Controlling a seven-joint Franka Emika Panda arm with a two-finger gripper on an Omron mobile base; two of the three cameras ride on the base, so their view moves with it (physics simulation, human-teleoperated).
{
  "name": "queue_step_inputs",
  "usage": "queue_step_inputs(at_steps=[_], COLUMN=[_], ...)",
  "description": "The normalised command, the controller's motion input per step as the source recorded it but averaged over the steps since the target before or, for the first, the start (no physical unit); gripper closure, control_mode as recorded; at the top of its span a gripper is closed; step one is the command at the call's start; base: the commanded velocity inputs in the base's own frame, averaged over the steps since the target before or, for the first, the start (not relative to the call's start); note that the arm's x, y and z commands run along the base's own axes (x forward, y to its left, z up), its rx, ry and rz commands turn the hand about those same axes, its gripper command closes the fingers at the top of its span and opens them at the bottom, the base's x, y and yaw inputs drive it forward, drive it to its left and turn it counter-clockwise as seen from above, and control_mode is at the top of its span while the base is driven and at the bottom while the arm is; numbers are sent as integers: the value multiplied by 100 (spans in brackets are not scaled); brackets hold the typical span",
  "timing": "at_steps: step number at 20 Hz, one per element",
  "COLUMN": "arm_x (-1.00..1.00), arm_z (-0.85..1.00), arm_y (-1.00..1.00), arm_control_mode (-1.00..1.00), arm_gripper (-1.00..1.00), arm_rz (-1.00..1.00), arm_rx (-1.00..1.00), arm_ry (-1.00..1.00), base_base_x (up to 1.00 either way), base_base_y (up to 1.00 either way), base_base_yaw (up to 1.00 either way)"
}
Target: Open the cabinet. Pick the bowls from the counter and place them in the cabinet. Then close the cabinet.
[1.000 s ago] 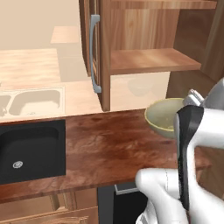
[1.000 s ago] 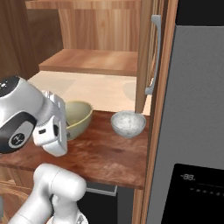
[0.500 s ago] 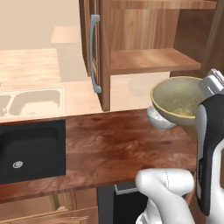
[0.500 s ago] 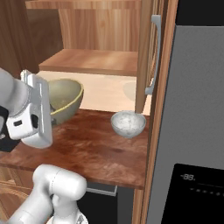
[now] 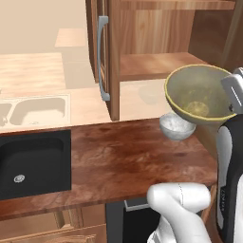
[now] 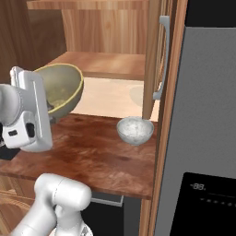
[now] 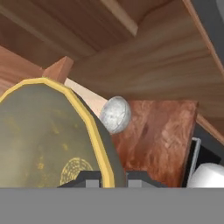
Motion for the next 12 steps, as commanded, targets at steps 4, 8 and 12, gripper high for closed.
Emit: queue_step_inputs(at_steps=[4, 8, 12], arm_x=[10, 14, 25], arm_z=[0, 0, 1], arm_y=[0, -2, -1], arm_control_mode=[-100, -100, -100], arm_gripper=[100, 100, 100], arm_rz=[0, 0, 0], arm_rx=[0, 3, 1], arm_ry=[-29, -14, -1], base_base_x=[0, 0, 0], base_base_y=[0, 0, 0], base_base_yaw=[0, 0, 0])
